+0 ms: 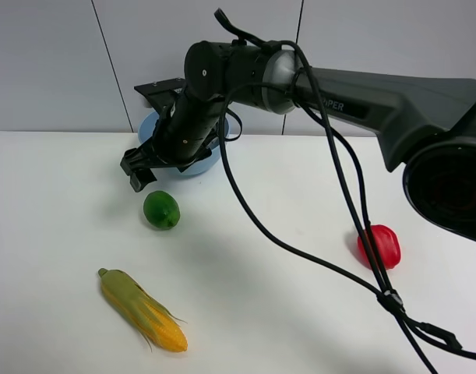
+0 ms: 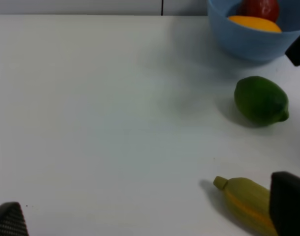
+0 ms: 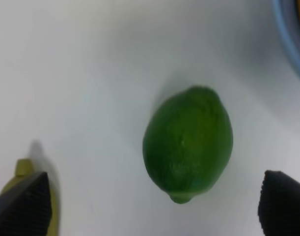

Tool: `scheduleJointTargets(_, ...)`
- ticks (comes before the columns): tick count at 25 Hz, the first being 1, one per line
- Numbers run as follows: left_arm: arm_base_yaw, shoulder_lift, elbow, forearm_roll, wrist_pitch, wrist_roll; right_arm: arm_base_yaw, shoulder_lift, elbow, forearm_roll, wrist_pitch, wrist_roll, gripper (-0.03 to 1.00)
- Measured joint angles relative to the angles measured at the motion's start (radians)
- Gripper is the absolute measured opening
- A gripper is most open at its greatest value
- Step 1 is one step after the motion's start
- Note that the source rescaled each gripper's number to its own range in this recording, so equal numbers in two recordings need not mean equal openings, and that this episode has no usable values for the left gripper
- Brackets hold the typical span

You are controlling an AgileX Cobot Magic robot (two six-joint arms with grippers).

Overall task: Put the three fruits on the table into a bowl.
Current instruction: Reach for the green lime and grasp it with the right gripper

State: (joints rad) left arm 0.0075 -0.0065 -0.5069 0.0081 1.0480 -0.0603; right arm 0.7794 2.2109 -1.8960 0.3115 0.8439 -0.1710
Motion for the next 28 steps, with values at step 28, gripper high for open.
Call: scheduleJointTargets(28,0.0,0.0,0.0,0.0,0.0,0.0,0.011,0.228,0.007,0.019,-0.267,0.08,0.54)
